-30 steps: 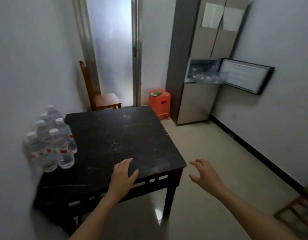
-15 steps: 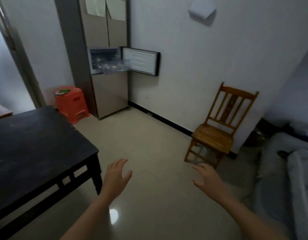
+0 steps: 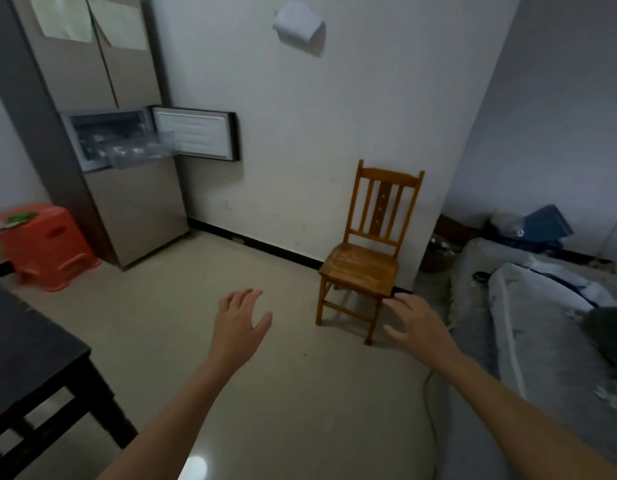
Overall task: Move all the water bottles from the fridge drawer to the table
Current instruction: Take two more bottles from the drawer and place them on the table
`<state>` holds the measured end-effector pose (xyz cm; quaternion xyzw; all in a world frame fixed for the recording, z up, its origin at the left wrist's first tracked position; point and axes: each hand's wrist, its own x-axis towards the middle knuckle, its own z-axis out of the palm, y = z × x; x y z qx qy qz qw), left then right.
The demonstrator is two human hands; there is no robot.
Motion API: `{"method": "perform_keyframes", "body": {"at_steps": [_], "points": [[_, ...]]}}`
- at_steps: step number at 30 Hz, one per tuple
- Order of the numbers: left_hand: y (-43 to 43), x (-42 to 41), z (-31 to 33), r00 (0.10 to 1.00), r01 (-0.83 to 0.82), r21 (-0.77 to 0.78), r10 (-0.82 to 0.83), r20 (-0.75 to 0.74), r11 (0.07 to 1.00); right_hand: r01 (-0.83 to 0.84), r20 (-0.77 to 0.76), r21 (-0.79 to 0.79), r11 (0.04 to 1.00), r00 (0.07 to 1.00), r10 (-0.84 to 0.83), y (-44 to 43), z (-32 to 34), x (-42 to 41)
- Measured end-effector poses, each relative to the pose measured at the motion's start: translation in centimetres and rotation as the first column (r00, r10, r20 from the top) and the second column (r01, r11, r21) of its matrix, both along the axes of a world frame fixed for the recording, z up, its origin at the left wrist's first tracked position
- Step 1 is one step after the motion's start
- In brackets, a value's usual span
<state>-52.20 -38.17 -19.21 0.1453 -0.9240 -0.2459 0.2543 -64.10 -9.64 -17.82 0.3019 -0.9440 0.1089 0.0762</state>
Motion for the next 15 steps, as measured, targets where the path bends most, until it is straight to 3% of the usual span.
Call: {"method": "perform_keyframes", "body": {"at_steps": [10, 15], "points": [[-1.1, -15.6, 3.1, 0.997, 0.055, -0.085, -0.059, -0.048, 0.995, -0.059, -0.099, 0.050, 0.997, 0.993, 0.064, -2.1, 4.9, -13.9], [-2.6, -21.9, 3.9, 0.998, 0.036, -0.074, -0.040, -0.053, 0.997, -0.085, -0.112, -0.024, 0.996, 0.990, 0.082, -4.1, 5.1, -20.2]]}}
